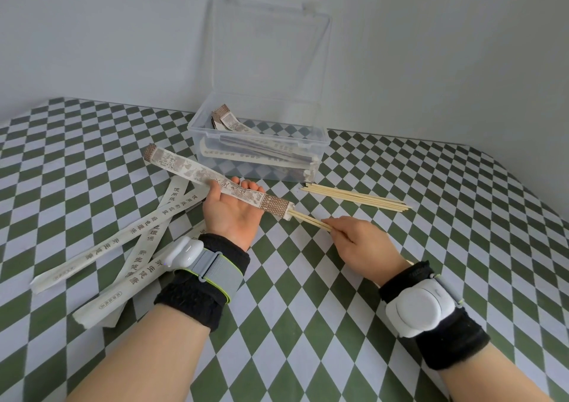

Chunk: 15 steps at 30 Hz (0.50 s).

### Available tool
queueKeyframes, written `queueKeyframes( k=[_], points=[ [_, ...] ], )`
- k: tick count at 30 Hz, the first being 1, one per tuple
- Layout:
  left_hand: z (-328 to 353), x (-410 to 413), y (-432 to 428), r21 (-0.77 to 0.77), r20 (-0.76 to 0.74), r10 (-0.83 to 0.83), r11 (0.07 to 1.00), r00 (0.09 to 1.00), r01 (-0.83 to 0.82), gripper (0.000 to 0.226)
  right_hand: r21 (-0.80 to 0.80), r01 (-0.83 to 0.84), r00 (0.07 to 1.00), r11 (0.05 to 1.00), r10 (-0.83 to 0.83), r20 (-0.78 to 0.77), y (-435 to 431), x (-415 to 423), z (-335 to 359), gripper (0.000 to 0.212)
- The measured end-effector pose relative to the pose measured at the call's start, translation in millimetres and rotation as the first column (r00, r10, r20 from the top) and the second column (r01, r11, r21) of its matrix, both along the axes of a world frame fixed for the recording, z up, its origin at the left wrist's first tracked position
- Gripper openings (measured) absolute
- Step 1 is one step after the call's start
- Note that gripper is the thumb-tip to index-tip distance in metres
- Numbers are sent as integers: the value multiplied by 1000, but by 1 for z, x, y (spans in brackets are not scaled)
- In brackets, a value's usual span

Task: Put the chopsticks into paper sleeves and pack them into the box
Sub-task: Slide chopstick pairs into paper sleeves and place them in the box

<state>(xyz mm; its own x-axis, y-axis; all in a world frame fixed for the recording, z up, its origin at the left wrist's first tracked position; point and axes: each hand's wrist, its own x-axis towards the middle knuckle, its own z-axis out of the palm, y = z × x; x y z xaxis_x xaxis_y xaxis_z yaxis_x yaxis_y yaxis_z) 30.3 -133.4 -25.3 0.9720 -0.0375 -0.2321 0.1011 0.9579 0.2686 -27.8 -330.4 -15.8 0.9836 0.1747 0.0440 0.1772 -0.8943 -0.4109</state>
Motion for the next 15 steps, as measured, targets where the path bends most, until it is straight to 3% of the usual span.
queueKeyframes(
  k=[8, 15],
  points=[
    [5, -4, -5, 138, 24, -91, 987, 996, 87, 15, 74, -7, 1000, 997, 7, -12, 9, 6, 2, 35],
    [2, -6, -14, 383, 44, -258, 897, 965, 222, 21, 155, 18, 991, 988, -39, 131, 14, 4, -9, 24]
  ],
)
